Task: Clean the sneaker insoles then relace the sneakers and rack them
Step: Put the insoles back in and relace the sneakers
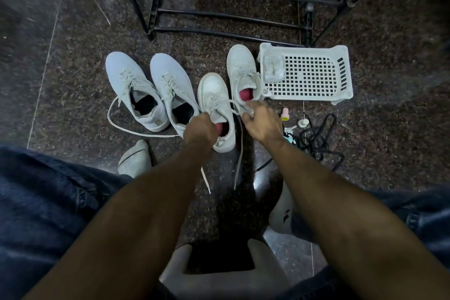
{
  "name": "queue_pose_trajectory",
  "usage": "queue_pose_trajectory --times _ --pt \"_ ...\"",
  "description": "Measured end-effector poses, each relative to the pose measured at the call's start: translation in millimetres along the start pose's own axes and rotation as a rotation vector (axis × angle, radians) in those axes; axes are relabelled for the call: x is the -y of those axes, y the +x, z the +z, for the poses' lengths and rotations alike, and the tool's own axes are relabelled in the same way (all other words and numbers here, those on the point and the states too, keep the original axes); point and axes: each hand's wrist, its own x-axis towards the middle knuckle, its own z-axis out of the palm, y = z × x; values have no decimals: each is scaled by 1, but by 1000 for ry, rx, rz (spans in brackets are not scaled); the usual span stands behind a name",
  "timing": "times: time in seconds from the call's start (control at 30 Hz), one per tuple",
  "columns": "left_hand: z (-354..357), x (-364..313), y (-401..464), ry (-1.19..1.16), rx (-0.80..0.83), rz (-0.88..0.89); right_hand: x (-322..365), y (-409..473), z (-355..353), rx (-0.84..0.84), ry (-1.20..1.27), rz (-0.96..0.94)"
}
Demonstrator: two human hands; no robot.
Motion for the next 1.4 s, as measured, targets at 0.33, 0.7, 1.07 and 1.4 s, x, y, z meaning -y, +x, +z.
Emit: queue_pose_trajectory --times 0.33,0.7,1.07,1.4 --pt "-1 18 25 -45 136 74 -2 25 11 268 -142 7" --pt "31 26 -32 -192 192 -5 -20 -80 51 524 -72 66" --pt "54 25 -57 -109 438 202 -21 -98 30 297 202 319" --pt "49 30 -54 -49 358 273 -52 -88 25 388 114 366"
